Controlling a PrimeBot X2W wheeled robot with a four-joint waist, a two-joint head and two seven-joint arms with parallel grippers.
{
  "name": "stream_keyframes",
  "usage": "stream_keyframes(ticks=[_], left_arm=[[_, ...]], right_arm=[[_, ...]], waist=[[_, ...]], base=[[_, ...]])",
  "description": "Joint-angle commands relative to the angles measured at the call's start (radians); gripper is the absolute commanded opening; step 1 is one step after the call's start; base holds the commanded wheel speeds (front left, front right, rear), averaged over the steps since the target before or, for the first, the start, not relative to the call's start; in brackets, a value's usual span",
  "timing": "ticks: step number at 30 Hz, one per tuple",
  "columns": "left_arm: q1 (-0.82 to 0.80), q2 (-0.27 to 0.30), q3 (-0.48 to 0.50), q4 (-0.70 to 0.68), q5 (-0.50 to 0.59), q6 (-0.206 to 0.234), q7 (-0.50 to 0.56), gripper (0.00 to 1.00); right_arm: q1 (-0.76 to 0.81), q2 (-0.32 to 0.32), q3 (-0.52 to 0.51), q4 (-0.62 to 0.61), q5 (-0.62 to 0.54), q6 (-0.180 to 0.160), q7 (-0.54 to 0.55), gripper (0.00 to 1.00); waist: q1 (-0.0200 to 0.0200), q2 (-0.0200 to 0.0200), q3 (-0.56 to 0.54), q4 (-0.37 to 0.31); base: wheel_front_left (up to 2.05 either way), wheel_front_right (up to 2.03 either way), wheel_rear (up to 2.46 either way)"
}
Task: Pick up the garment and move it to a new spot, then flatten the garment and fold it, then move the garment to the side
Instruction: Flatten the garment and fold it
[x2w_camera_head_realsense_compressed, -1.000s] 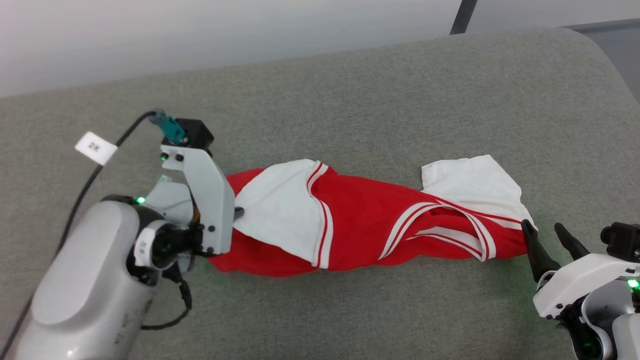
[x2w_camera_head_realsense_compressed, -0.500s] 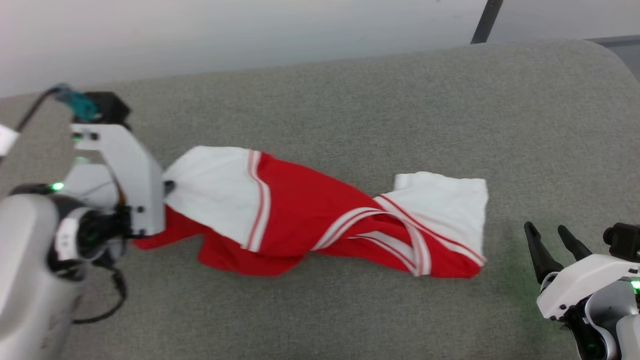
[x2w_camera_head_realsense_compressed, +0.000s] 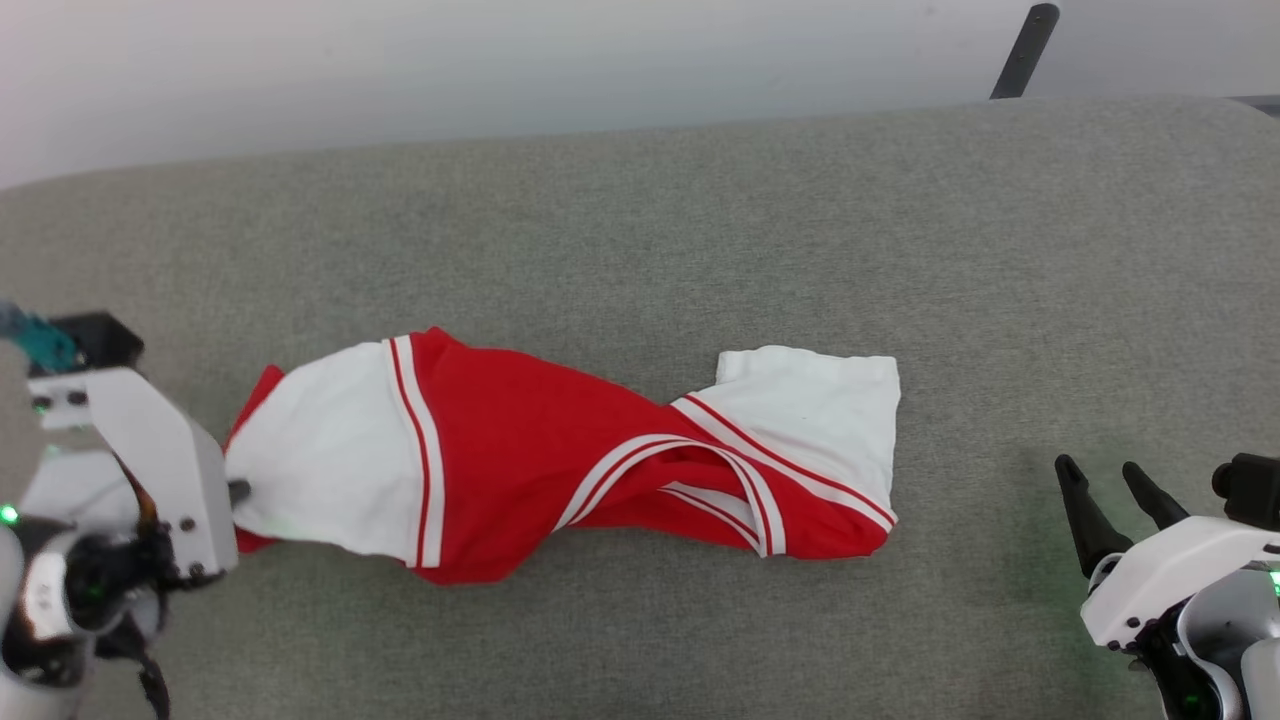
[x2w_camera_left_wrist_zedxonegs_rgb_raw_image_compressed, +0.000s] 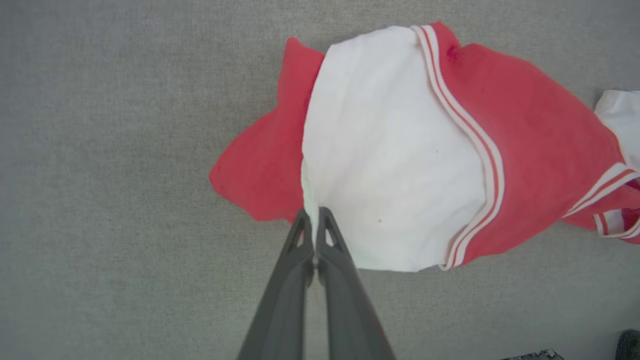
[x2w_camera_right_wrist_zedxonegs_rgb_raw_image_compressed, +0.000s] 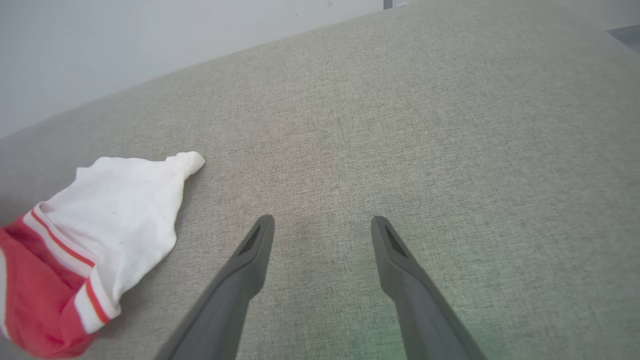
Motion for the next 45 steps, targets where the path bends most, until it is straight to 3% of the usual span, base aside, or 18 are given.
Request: stream_keyframes(ticks=[1,9,26,35,36,37,38,40,41,43,45], left_arm=[[0.028,-0.012,0.002,0.003,-0.009,0.006,-0.012,0.0],[0.07,-0.058,-0.023,0.06,-0.019,0.001,-0.04,0.0],[0.182,-0.088,-0.06,0.111,-0.014,0.04,-0.041,0.0],[0.221,-0.128,-0.083,0.187,-0.022,0.016,-0.085,0.0],[0.221,-0.132,-0.087,0.191,-0.022,0.013,-0.089,0.03],[0.219,-0.136,-0.088,0.194,-0.024,0.01,-0.096,0.27],[0.216,-0.139,-0.086,0.194,-0.024,0.007,-0.101,0.37],[0.214,-0.136,-0.084,0.192,-0.022,0.005,-0.108,0.42],[0.211,-0.127,-0.081,0.18,-0.014,0.005,-0.113,0.93],[0.211,-0.116,-0.077,0.159,-0.012,0.008,-0.109,1.0],[0.211,-0.108,-0.072,0.129,-0.014,0.015,-0.104,1.0]], right_arm=[[-0.007,0.002,0.004,-0.003,-0.003,-0.001,0.003,1.0],[-0.02,-0.003,0.014,0.003,0.002,-0.001,0.009,1.0],[-0.028,-0.007,0.025,0.021,0.015,-0.001,0.007,1.0],[-0.018,-0.003,0.034,0.03,0.019,-0.001,0.01,1.0],[-0.016,-0.003,0.034,0.03,0.02,-0.001,0.011,1.0],[-0.013,-0.004,0.034,0.03,0.02,-0.001,0.011,1.0],[-0.009,-0.004,0.035,0.03,0.019,-0.001,0.012,1.0],[-0.006,-0.004,0.035,0.03,0.02,-0.001,0.012,1.0],[0.0,-0.003,0.034,0.03,0.018,-0.001,0.013,1.0],[0.004,-0.003,0.033,0.029,0.016,-0.001,0.012,1.0],[0.01,-0.003,0.031,0.026,0.014,-0.001,0.013,1.0]], waist=[[0.0,0.0,0.005,0.007],[0.0,0.0,0.012,0.017],[0.0,0.0,0.008,0.026],[0.0,0.0,-0.001,0.025],[0.0,0.0,-0.002,0.026],[0.0,0.0,-0.004,0.027],[0.0,0.0,-0.006,0.027],[0.0,0.0,-0.009,0.027],[0.0,0.0,-0.014,0.028],[0.0,0.0,-0.021,0.03],[0.0,0.0,-0.027,0.033]], base=[[0.0,0.0,0.0],[0.0,0.0,0.0],[0.0,0.0,0.0],[0.0,0.0,0.0],[0.0,0.0,0.0],[0.0,0.0,0.0],[0.0,0.0,0.0],[0.0,0.0,0.0],[0.0,0.0,0.0],[0.0,0.0,0.0],[0.0,0.0,0.0]])
